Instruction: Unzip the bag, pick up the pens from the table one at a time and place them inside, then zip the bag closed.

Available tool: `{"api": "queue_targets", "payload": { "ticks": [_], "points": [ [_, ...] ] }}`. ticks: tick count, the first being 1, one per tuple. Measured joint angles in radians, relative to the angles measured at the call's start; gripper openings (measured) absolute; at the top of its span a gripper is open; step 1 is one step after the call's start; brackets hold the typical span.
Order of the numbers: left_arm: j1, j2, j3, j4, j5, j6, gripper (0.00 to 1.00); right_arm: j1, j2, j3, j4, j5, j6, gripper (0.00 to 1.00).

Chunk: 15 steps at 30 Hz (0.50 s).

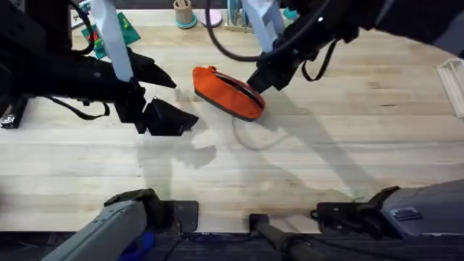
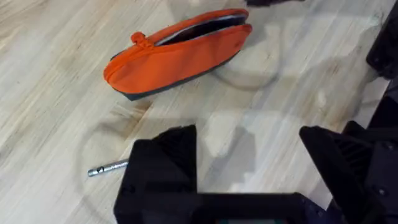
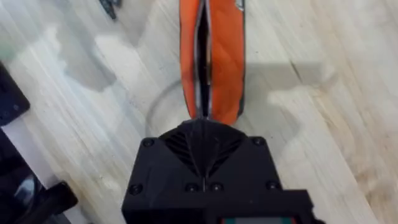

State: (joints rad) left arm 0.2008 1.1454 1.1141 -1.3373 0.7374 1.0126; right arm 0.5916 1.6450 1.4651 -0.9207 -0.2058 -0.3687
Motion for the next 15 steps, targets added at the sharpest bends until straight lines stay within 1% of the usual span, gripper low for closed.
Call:
{"api": "queue_targets", "payload": {
  "ticks": [5,15],
  "points": [
    [0.0,0.0,0.0,0.0,0.0,-0.014,0.995,0.022,0.024,0.0,0.003,-0.004,-0.006,0.027],
    [0.0,0.0,0.0,0.002,0.0,-0.048,0.996,0.023,0.07,0.0,0.022,-0.01,-0.022,0.028]
  ]
}}
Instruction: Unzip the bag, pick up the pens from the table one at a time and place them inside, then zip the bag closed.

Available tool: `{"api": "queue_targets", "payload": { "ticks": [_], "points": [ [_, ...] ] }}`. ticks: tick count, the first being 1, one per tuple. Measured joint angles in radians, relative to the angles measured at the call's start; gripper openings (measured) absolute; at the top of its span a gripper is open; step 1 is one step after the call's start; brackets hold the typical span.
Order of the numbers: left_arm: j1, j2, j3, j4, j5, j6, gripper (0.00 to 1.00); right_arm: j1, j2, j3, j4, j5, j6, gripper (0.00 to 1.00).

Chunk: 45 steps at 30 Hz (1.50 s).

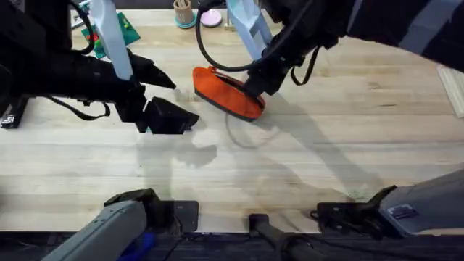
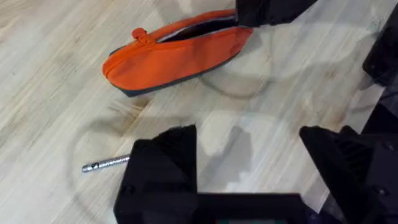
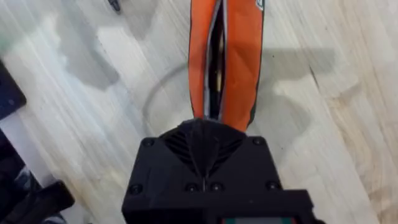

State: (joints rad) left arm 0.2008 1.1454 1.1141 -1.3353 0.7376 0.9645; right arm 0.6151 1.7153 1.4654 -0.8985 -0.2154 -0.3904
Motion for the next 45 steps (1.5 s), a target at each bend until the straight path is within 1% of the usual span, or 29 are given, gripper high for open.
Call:
{"api": "queue_targets", "payload": {
  "ticks": [12,20,30,39,45],
  "points": [
    [0.0,0.0,0.0,-0.001,0.0,-0.005,0.995,0.0,0.013,0.0,0.056,-0.002,-0.012,0.028],
    [0.0,0.0,0.0,-0.003,0.0,-0.005,0.995,0.0,0.057,0.002,0.092,-0.002,-0.031,0.027],
    [0.0,0.0,0.0,-0.018,0.0,-0.008,0.995,0.0,0.083,0.002,0.141,-0.002,-0.053,0.028],
    [0.0,0.0,0.0,-0.026,0.0,-0.012,0.995,0.0,0.146,0.006,0.163,-0.009,-0.06,0.028],
    [0.0,0.0,0.0,-0.027,0.0,-0.015,0.995,0.0,0.156,0.007,0.165,-0.01,-0.06,0.028]
  ]
}}
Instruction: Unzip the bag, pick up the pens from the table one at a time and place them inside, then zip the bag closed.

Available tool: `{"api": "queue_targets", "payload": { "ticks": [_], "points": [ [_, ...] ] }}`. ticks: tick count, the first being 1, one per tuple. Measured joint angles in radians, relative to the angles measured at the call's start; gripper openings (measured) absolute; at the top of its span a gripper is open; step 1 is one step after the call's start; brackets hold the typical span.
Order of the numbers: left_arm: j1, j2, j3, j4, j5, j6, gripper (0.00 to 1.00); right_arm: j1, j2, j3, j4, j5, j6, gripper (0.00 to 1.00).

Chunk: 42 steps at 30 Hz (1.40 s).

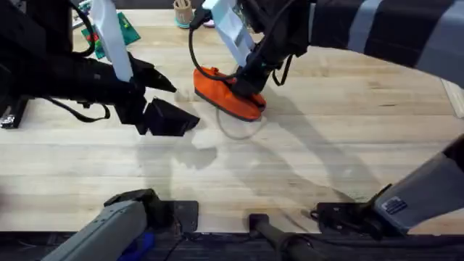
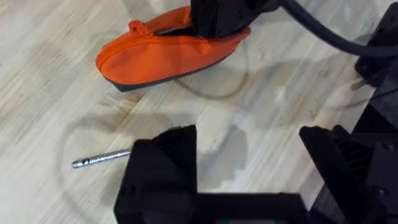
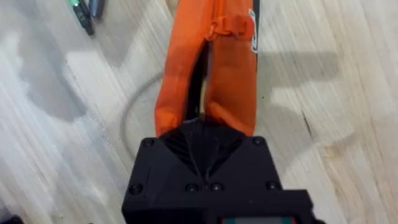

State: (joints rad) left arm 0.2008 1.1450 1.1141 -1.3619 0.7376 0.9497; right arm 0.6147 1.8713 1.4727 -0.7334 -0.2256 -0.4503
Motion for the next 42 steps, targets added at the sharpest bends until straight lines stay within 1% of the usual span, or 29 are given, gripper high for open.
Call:
{"api": "queue_targets", "payload": {
  "ticks": [7,8,9,12,14,16,18,19,22,42],
  "points": [
    [0.0,0.0,0.0,0.0,0.0,0.0,0.995,0.0,0.001,0.0,0.0,0.0,0.0,0.031],
    [0.0,0.0,0.0,0.0,0.0,0.0,0.995,0.0,0.001,0.0,0.0,0.0,0.001,0.059],
    [0.0,0.0,0.0,0.0,0.0,0.0,0.995,0.0,0.001,0.0,0.0,0.0,0.0,0.14],
    [0.0,0.0,0.0,0.001,0.0,0.0,0.995,0.0,0.001,0.0,-0.001,0.001,-0.001,0.525],
    [0.0,0.0,0.0,0.004,0.0,0.0,0.996,0.0,0.001,0.0,-0.003,0.001,0.0,0.653],
    [0.0,0.0,0.0,0.005,0.0,0.0,0.995,0.0,0.001,0.0,-0.004,0.001,0.0,0.742],
    [0.0,0.0,0.0,0.005,0.0,0.0,0.995,-0.001,0.001,0.0,-0.006,0.001,0.0,0.943],
    [0.0,0.0,0.0,0.005,0.0,0.0,0.995,0.0,0.001,0.0,-0.007,0.001,0.001,0.98],
    [0.0,0.0,0.0,0.005,0.0,0.0,0.995,0.0,0.001,0.0,-0.007,0.001,0.001,0.994],
    [0.0,0.0,0.0,0.005,0.0,0.0,0.995,-0.001,0.001,0.0,-0.007,0.001,0.001,0.995]
  ]
}}
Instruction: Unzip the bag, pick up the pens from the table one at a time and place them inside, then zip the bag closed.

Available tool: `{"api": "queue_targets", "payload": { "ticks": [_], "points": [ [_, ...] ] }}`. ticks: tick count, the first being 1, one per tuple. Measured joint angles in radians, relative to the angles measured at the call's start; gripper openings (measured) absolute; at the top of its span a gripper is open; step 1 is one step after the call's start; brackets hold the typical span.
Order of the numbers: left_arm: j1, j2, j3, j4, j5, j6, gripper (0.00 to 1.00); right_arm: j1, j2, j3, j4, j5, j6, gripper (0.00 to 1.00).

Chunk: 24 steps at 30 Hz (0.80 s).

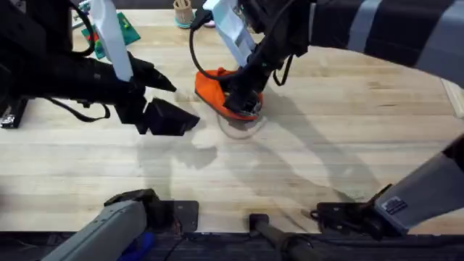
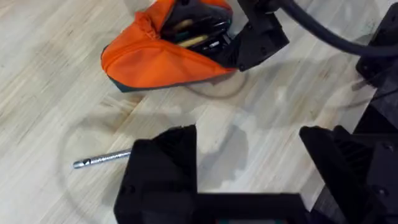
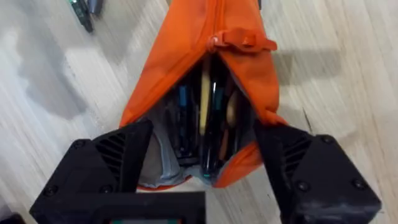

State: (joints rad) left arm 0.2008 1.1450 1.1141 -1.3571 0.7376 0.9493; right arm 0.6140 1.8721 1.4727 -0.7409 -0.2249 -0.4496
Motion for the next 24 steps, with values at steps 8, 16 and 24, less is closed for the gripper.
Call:
{"api": "queue_targets", "payload": {
  "ticks": [8,16,24],
  "points": [
    [0.0,0.0,0.0,0.0,0.0,0.0,0.996,0.0,-0.001,0.041,-0.084,0.0,0.0,0.996],
    [0.0,0.0,0.0,0.0,0.0,0.0,0.995,0.0,-0.01,0.143,-0.22,0.0,0.0,0.996],
    [0.0,0.0,0.0,0.0,0.0,0.0,0.995,-0.015,-0.129,0.152,-0.279,0.0,0.0,0.995]
  ]
}}
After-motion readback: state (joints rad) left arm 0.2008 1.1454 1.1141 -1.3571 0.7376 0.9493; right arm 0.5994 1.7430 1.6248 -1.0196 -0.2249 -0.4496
